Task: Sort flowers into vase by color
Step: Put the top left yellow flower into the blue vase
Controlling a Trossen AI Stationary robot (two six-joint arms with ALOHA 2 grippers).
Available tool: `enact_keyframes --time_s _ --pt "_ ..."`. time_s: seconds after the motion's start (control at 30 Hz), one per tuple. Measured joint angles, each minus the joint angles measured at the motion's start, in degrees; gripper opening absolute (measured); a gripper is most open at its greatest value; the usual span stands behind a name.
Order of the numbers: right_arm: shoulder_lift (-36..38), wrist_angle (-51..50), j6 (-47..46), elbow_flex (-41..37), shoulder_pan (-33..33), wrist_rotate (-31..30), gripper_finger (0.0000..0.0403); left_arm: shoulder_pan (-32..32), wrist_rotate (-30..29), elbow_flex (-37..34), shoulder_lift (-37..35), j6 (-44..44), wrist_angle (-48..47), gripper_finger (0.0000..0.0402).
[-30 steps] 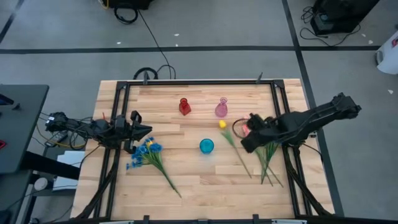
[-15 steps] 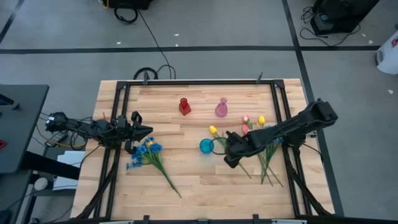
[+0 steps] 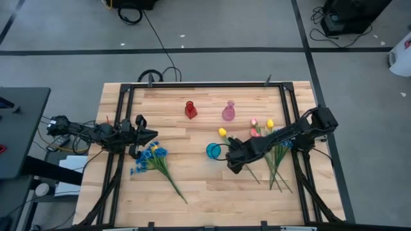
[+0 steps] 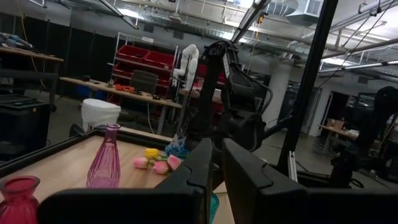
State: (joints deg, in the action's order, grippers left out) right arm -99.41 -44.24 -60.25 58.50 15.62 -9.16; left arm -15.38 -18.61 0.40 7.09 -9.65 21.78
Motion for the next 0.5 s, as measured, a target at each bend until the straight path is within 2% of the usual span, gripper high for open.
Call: enact_keyframes --time_s 0.37,0.5 --pt "-5.1 3.0 1.9 0.0 -0.7 1.8 0.0159 0.0 0.0 0.0 0.0 0.0 -0.5 0.0044" --pt "-4.7 3.1 1.8 -0.1 -0.8 2.4 0.014 0.0 0.0 0.0 0.0 -0.1 -0.4 0.0044"
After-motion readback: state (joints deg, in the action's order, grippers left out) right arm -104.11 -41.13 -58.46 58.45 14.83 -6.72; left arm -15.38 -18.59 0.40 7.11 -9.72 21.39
